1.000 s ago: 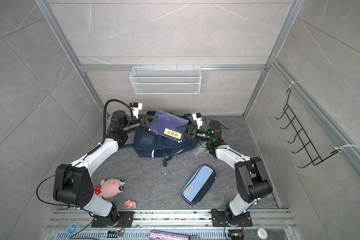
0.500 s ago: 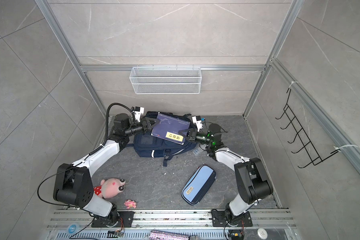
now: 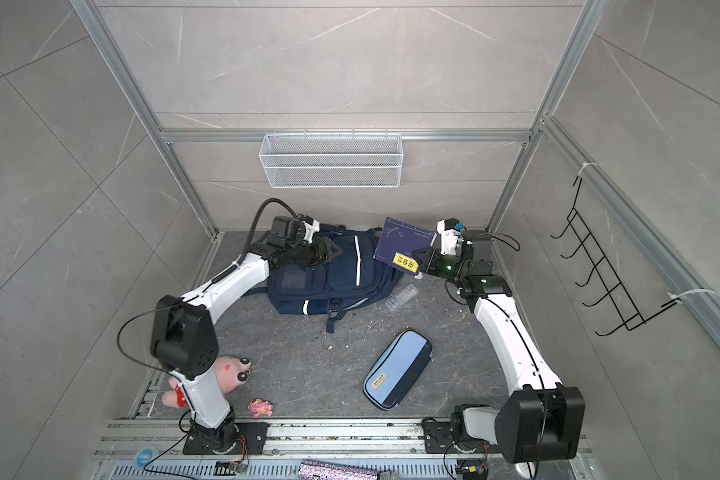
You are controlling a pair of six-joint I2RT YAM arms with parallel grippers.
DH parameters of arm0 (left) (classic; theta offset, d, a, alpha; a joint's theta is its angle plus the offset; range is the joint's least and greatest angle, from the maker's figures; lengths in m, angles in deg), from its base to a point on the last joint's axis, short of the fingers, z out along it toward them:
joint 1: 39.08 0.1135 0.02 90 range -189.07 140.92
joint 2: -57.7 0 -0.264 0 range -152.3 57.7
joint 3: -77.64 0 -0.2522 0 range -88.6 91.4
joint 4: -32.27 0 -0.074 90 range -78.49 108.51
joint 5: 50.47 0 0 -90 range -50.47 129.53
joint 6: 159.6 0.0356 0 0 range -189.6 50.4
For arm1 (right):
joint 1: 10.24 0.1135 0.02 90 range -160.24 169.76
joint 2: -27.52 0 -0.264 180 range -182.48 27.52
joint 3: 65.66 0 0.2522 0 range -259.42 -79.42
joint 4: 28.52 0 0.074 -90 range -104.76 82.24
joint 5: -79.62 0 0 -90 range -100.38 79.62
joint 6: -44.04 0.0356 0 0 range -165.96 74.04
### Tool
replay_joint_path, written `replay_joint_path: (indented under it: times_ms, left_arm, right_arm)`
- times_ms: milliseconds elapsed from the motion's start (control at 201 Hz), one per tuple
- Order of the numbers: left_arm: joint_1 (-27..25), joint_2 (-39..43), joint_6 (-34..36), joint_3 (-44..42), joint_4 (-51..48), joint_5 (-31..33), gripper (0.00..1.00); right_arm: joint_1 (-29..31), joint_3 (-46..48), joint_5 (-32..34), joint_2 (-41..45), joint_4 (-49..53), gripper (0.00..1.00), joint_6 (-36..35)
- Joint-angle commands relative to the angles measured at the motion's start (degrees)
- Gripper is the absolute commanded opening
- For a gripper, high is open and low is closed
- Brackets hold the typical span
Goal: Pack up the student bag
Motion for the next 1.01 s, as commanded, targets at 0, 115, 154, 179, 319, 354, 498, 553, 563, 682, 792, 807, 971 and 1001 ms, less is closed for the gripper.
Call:
replay_joint_path:
  times_ms: [0,115,154,179,319,354,498,553,563,682,792,807,971,1001]
  left_arm:
    - [-1.88,-6.88,-0.6,7.24,-0.78,1.4,0.61]
    - [-2.98,-12.93,-1.41,12.99,-0.08,-0.11,0.61]
    - [-3.22,-14.5,-1.61,14.29,0.06,-0.18,0.61]
    - [-3.44,-15.3,-1.76,14.87,0.42,-0.27,0.61]
    - [-3.4,-18.23,-5.58,14.38,4.79,-0.46,0.6]
    - [-3.28,-18.72,-6.94,14.0,6.31,-0.67,0.6]
    - [-3.39,-21.7,-8.65,15.1,9.79,-3.08,0.55]
    - [-3.58,-22.74,-9.87,15.4,10.98,-4.06,0.54]
    - [-3.58,-22.91,-10.14,15.39,11.07,-4.16,0.53]
    - [-4.48,-25.06,-12.71,15.12,13.75,-4.7,0.39]
    - [-5.11,-25.4,-14.25,14.67,16.31,-4.25,0.29]
    - [-5.13,-25.42,-14.33,14.71,16.65,-4.35,0.27]
    - [-5.16,-25.25,-14.36,14.41,19.53,-6.57,0.13]
    - [-5.18,-25.18,-14.36,14.45,19.97,-7.2,0.12]
  right_arm:
    - [0.03,-0.9,6.73,1.98,10.02,0.0,-5.72]
    - [-0.17,-1.42,7.1,3.04,10.52,0.0,-5.12]
    - [-0.17,-1.65,6.92,3.31,10.67,0.0,-5.02]
    - [-0.17,-1.84,6.96,3.46,10.92,0.0,-4.95]
    - [-0.16,-2.12,7.82,4.68,12.93,0.0,-5.62]
    - [-0.2,-1.95,7.84,5.15,13.3,0.0,-5.72]
    - [-0.25,-0.95,8.2,6.62,14.63,0.0,-5.73]
    - [-0.22,-0.5,8.2,7.06,14.85,0.0,-5.5]
    - [-0.25,-0.45,8.13,7.14,14.85,0.0,-5.47]
    - [-0.25,0.56,7.35,7.97,14.7,0.0,-4.77]
    - [-0.25,1.37,7.4,8.22,14.42,0.0,-4.32]
    - [-0.26,1.39,7.41,8.25,14.39,0.0,-4.31]
    - [-0.3,0.17,7.76,7.09,14.5,0.0,-5.31]
    - [-0.34,-0.08,7.76,6.86,14.5,0.0,-5.52]
